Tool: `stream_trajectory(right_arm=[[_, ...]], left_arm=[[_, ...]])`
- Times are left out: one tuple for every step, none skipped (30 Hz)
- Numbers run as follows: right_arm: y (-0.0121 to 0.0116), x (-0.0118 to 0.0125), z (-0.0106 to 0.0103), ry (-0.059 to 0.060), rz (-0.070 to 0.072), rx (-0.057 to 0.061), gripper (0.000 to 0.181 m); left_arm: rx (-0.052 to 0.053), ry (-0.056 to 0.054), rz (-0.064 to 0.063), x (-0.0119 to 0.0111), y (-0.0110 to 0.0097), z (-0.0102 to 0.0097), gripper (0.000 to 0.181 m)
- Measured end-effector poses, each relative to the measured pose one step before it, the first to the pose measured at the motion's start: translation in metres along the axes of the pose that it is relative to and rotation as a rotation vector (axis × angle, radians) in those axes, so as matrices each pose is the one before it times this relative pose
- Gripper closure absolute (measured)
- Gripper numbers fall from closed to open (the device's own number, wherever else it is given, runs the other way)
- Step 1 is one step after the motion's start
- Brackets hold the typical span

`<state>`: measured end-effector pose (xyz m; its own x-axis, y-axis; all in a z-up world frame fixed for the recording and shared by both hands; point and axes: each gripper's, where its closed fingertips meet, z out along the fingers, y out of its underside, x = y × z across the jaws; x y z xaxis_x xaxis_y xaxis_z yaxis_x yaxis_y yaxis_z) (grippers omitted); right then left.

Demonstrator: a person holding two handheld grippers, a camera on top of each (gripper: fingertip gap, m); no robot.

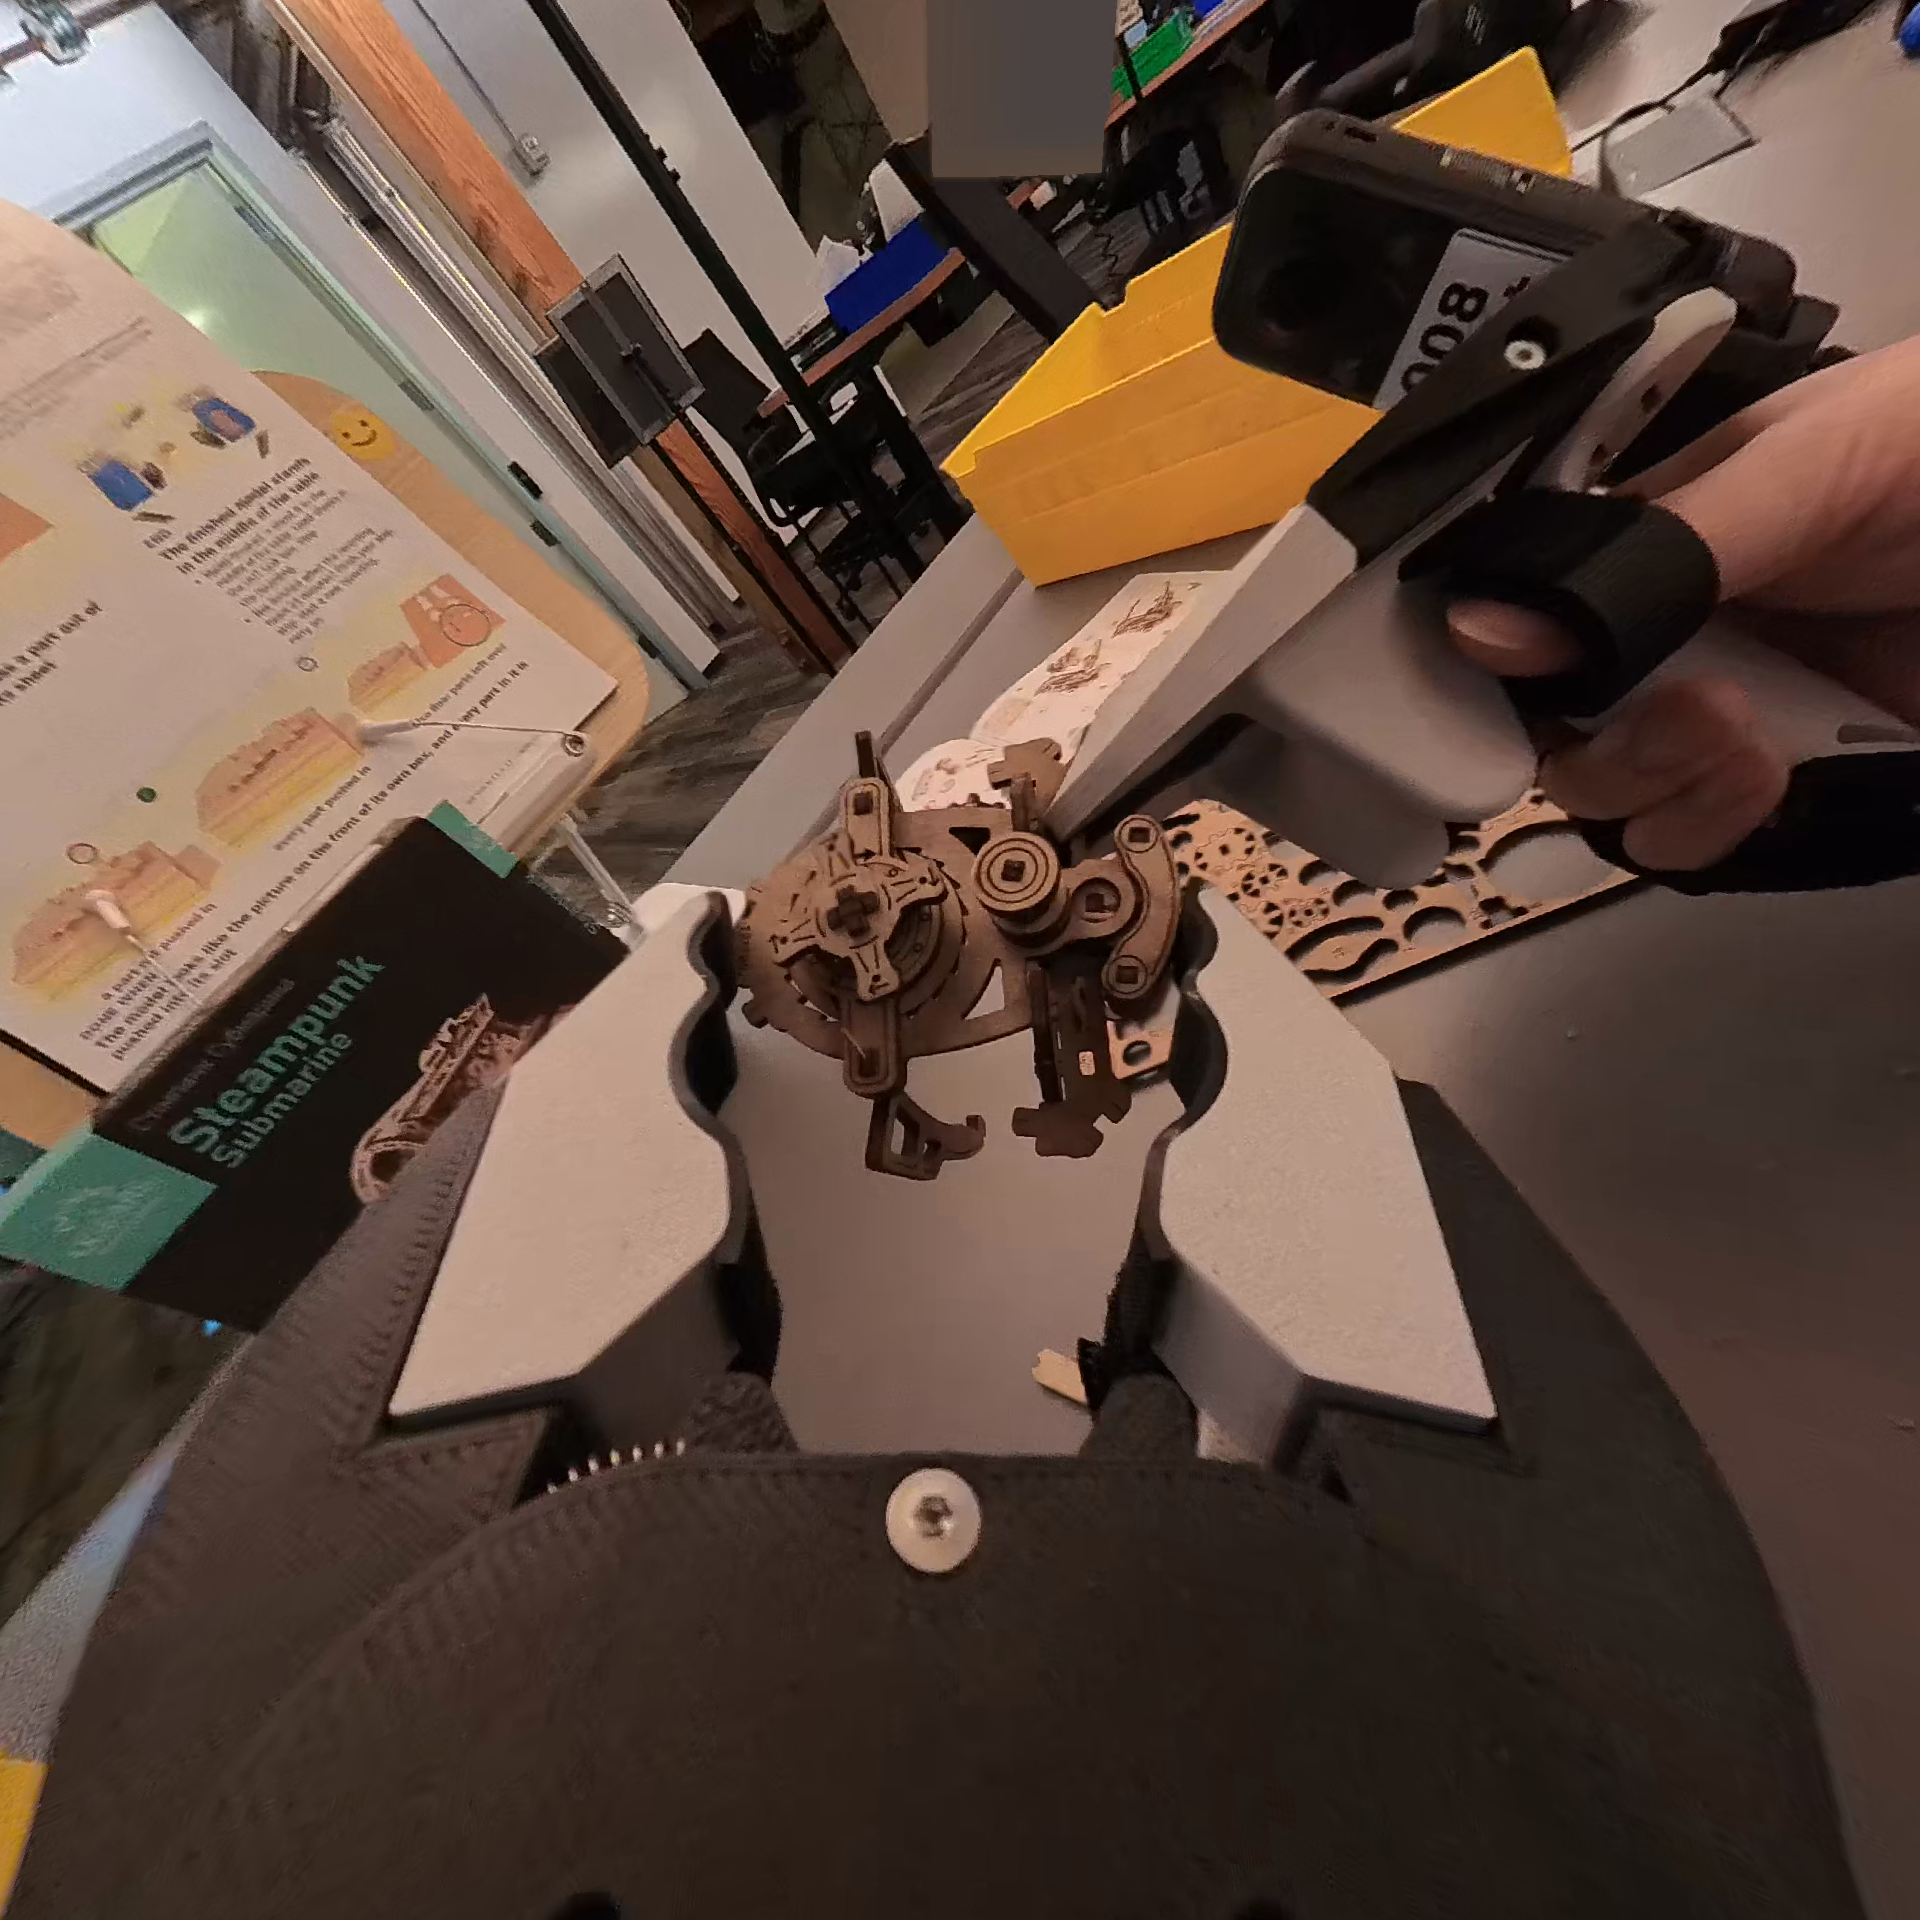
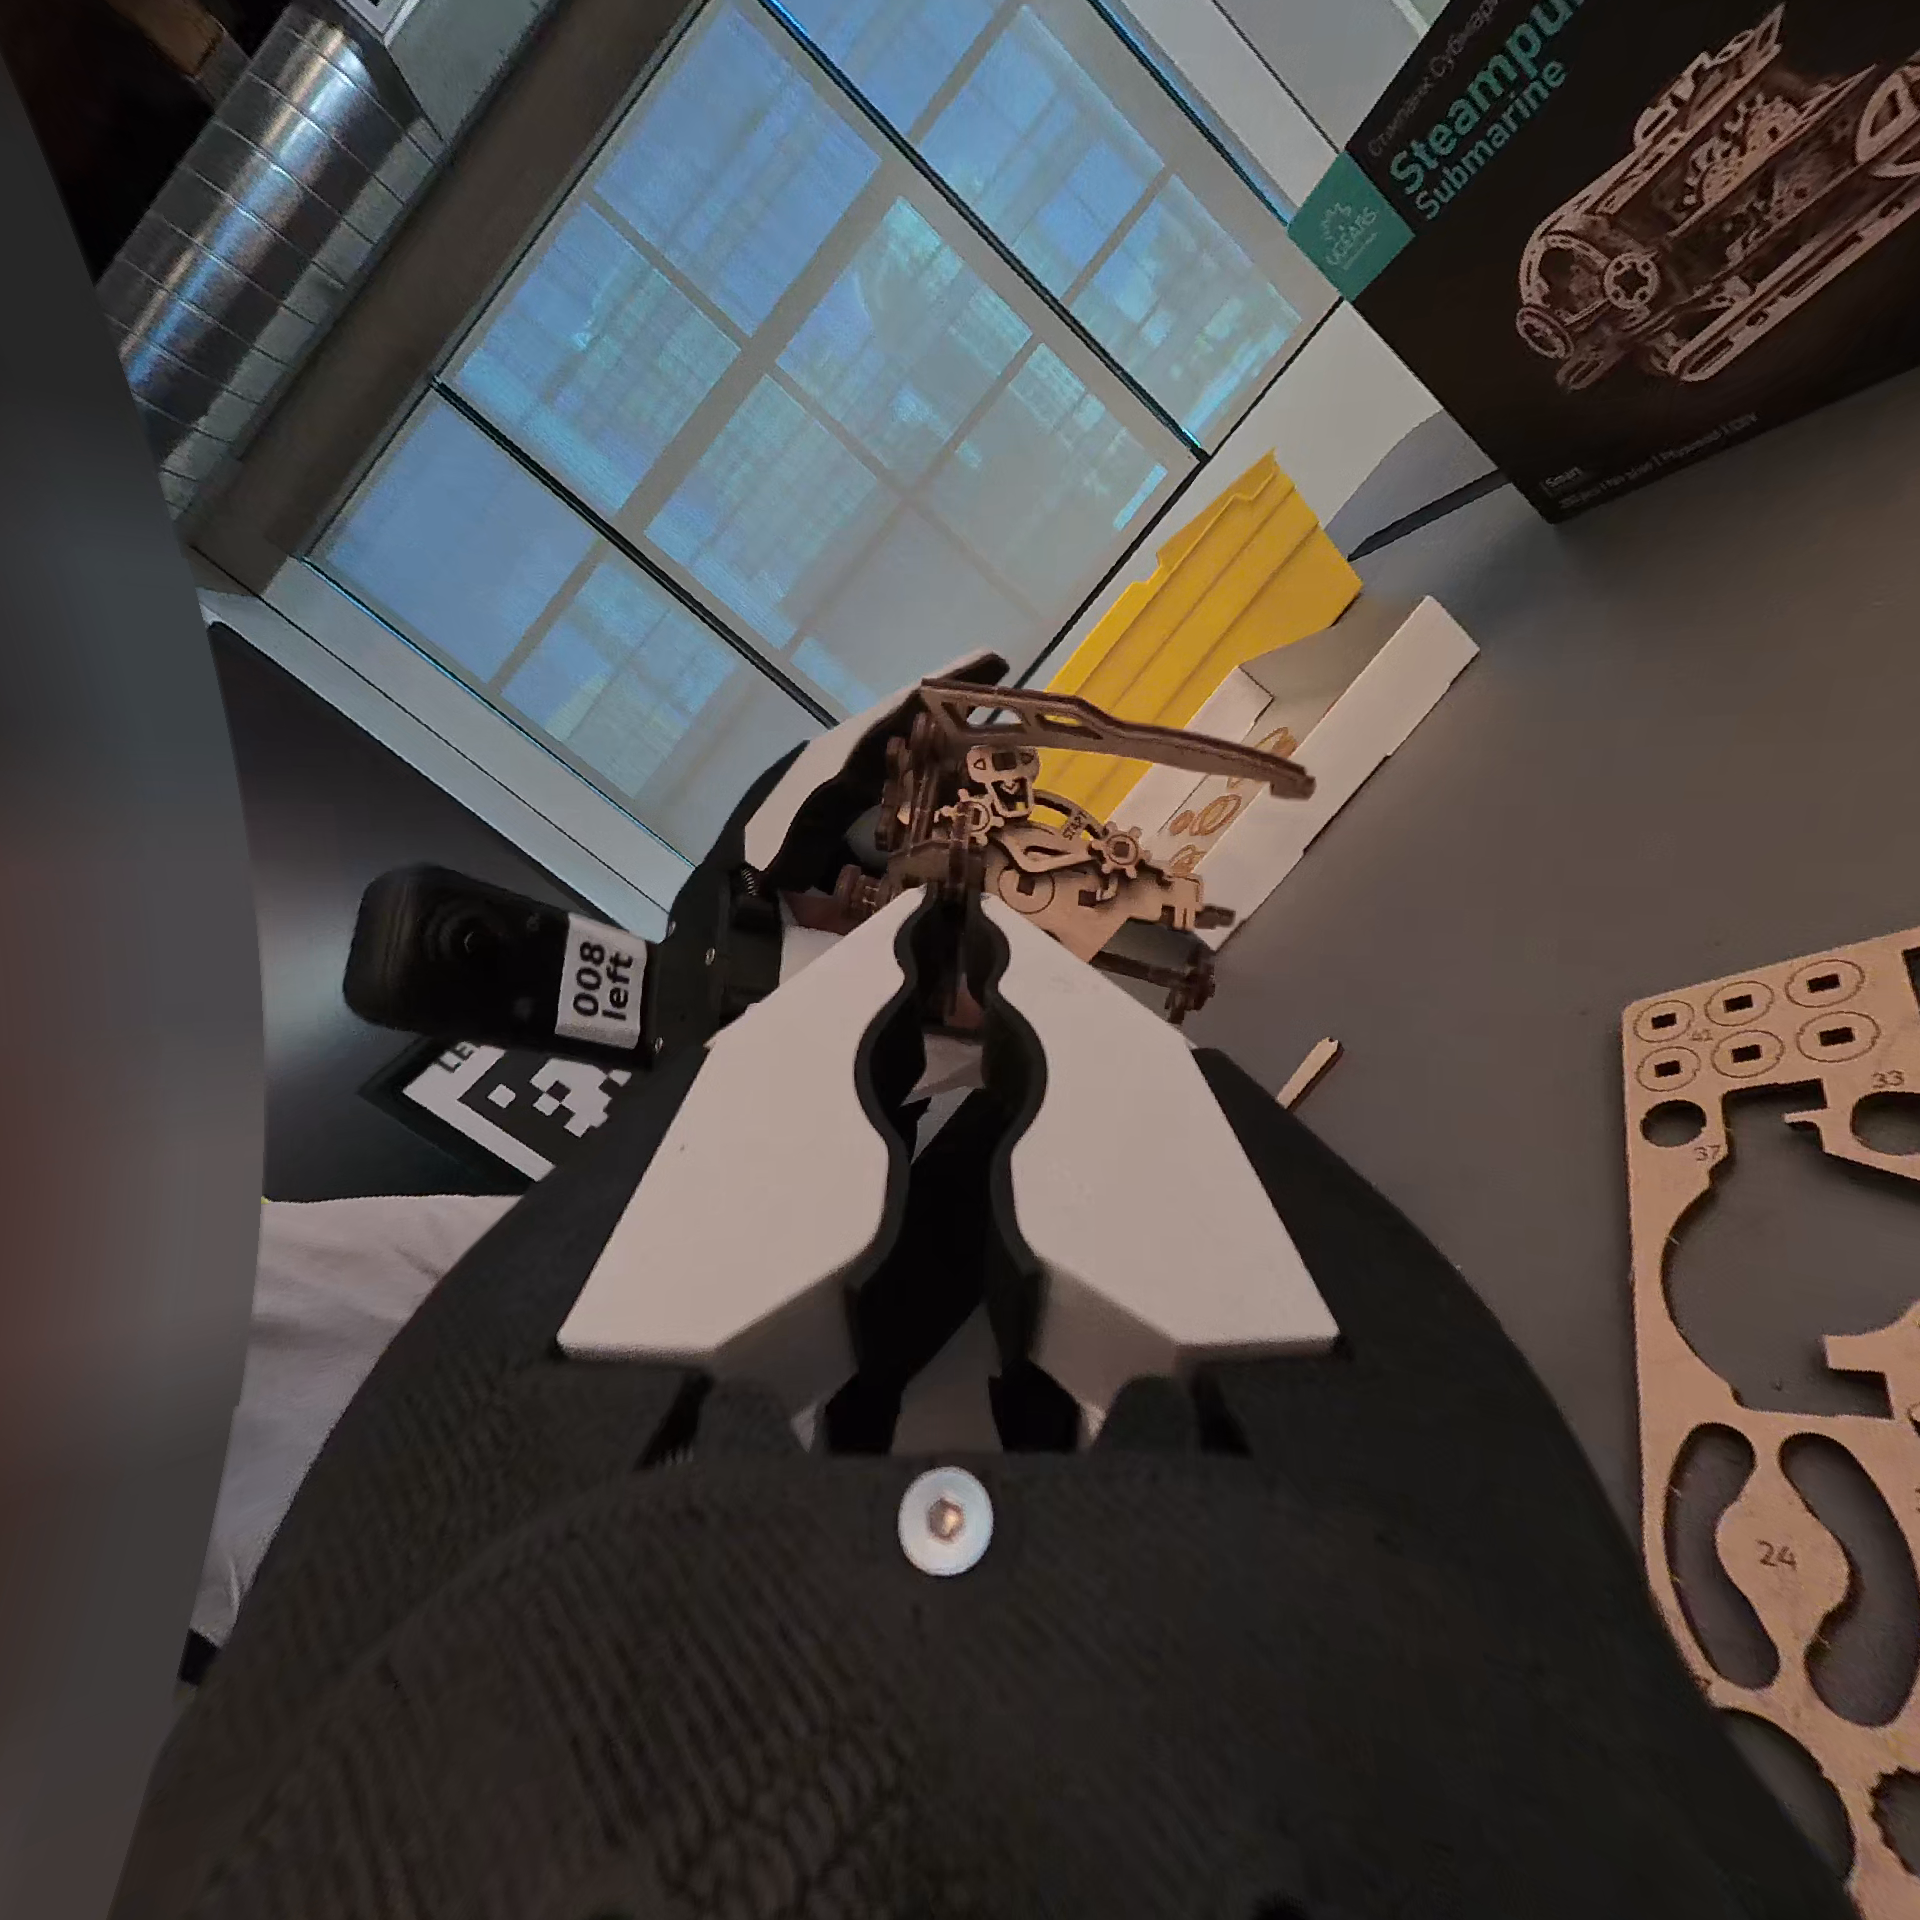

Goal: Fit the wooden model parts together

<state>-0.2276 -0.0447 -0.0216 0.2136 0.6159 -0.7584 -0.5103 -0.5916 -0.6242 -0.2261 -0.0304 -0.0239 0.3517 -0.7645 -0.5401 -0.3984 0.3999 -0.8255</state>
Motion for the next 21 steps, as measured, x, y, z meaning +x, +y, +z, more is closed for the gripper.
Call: stream_trajectory(right_arm=[[0.00027,-0.00041,0.00002,0.0007,-0.0062,-0.0045,0.181],[0.00054,-0.00051,-0.00005,-0.0014,-0.0049,-0.0064,0.18],[0.00062,-0.00075,0.00012,-0.0037,-0.002,-0.0088,0.18],[0.00112,-0.00068,0.00036,-0.0035,-0.0014,-0.0141,0.18],[0.00078,-0.00103,0.00024,-0.0054,-0.0082,-0.01,0.18],[0.00064,-0.00197,0.0004,-0.0094,-0.0097,-0.0063,0.177],[-0.00028,-0.00307,0.00042,-0.0138,-0.0087,-0.0005,0.174],[-0.00092,-0.00363,0.00019,-0.0161,-0.0121,0.0006,0.171],[-0.00071,-0.00201,-0.00014,-0.0061,-0.0176,-0.0059,0.169],[-0.00116,-0.00076,-0.00066,0.0012,-0.0228,-0.0079,0.166],[-0.00266,-0.00242,-0.00109,-0.0124,-0.0328,-0.0008,0.166],[-0.00358,-0.00264,-0.00132,-0.0143,-0.0319,0.0046,0.165],[-0.00328,-0.00201,-0.00133,-0.012,-0.0277,0.0042,0.165],[-0.00186,-0.00197,-0.00093,-0.0148,-0.0282,-0.0012,0.164],[0.00028,-0.00177,-0.0003,-0.0171,-0.0279,-0.0119,0.165],[0.00169,-0.00123,0.00028,-0.0129,-0.0174,-0.0165,0.162],[0.00161,-0.0029,0.001,-0.0212,-0.018,-0.0117,0.158],[0.00306,-0.00423,0.0016,-0.0273,-0.021,-0.017,0.156],[0.00346,-0.00366,0.00166,-0.018,-0.0168,-0.0199,0.153],[0.0021,-0.00464,0.00207,-0.0184,-0.0217,-0.0097,0.15],[0.0024,-0.00341,0.00208,-0.0073,-0.0233,-0.0123,0.146]], left_arm=[[0.0042,0.0098,-0.0177,0.00044,0.00029,-0.00016,0.098],[0.0097,0.0089,-0.0132,0.00055,0.00008,-0.00036,0.098],[0.0098,0.0072,-0.0128,0.00042,0.00035,-0.00063,0.098],[0.0115,0.0086,-0.0197,0.00055,0.00008,-0.0008,0.098],[0.0153,0.0128,-0.024,0.00066,-0.00057,-0.00123,0.098],[0.017,0.0132,-0.0261,-0.00018,-0.00122,-0.00168,0.098],[0.0215,0.0104,-0.0324,-0.00153,-0.00215,-0.00197,0.098],[0.029,0.0169,-0.0392,-0.00116,-0.00316,-0.00242,0.098],[0.0298,0.0107,-0.0481,-0.00273,-0.00321,-0.00275,0.098],[0.029,0.009,-0.0543,-0.00362,-0.00304,-0.00294,0.098],[0.0307,0.0217,-0.0531,-0.00197,-0.00342,-0.00257,0.098],[0.0311,0.0215,-0.0548,-0.00192,-0.00346,-0.00222,0.098],[0.0257,0.0204,-0.0618,-0.00191,-0.00267,-0.00169,0.098],[0.0257,0.0427,-0.0693,0.0016,-0.00294,-0.00096,0.098],[0.0375,0.0518,-0.0814,0.00305,-0.00465,-0.00107,0.099],[0.0447,0.0359,-0.09,0.00078,-0.00522,-0.0012,0.098],[0.0407,0.037,-0.0876,0.00061,-0.00436,-0.00114,0.095],[0.0379,0.0414,-0.0806,0.00127,-0.00427,-0.00116,0.098],[0.0353,0.0282,-0.0686,-0.00019,-0.00418,-0.00142,0.098],[0.019,0.0088,-0.0541,-0.0025,-0.00205,-0.001,0.098],[0.009,0.0068,-0.0383,-0.0021,-0.00056,-0.00057,0.098]])
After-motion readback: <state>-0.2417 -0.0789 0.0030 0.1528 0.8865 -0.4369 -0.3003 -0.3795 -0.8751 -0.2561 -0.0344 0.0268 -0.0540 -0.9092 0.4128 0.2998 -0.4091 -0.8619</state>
